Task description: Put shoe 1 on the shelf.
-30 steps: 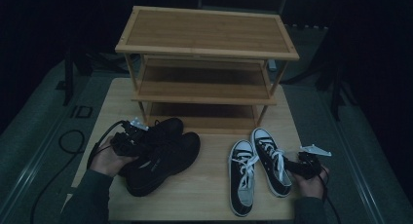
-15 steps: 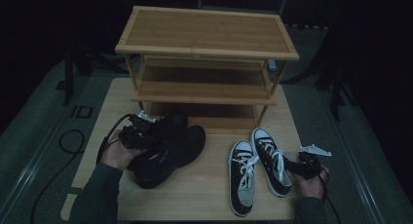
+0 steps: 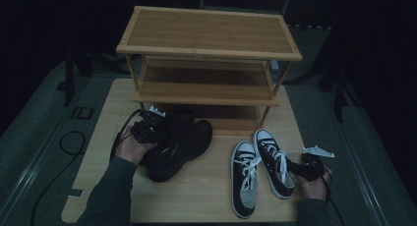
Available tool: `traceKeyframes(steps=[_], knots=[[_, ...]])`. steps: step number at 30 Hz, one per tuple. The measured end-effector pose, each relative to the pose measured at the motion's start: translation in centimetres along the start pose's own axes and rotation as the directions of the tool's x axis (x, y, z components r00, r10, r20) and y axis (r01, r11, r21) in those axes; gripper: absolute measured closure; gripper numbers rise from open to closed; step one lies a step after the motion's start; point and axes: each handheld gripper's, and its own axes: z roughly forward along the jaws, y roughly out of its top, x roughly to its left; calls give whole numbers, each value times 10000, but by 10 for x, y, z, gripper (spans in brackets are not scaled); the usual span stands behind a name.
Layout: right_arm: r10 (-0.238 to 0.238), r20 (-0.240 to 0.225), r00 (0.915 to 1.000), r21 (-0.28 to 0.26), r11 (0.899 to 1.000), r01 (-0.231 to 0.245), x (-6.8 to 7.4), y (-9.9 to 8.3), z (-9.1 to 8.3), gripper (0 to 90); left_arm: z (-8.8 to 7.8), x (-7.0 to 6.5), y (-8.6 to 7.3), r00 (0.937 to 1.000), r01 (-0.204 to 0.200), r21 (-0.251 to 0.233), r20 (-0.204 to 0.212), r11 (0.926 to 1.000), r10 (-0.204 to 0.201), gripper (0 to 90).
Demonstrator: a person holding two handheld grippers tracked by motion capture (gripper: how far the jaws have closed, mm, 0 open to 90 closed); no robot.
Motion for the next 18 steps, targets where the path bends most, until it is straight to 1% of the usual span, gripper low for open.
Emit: traceKeyframes(steps=[2,4,8,13,14,18], knots=[[28,-6,10000,14,10000,-28,0,0,0,224,1,-1,2,10000,3,16,-48,10000,-3,855],[31,-3,10000,15,10000,-31,0,0,0,224,3,-2,5,9999,111,-48,-72,9999,-111,855],[21,5,10000,9,10000,-21,0,0,0,223,5,-3,9,9997,178,-56,-141,9998,-179,855],[20,6,10000,8,10000,-20,0,0,0,223,13,-5,15,9990,170,-80,-423,9998,-173,855],[20,6,10000,8,10000,-20,0,0,0,223,16,-6,17,9983,241,-86,-531,9997,-246,855],[19,6,10000,9,10000,-19,0,0,0,223,19,-7,21,9973,295,-79,-669,9995,-299,855]])
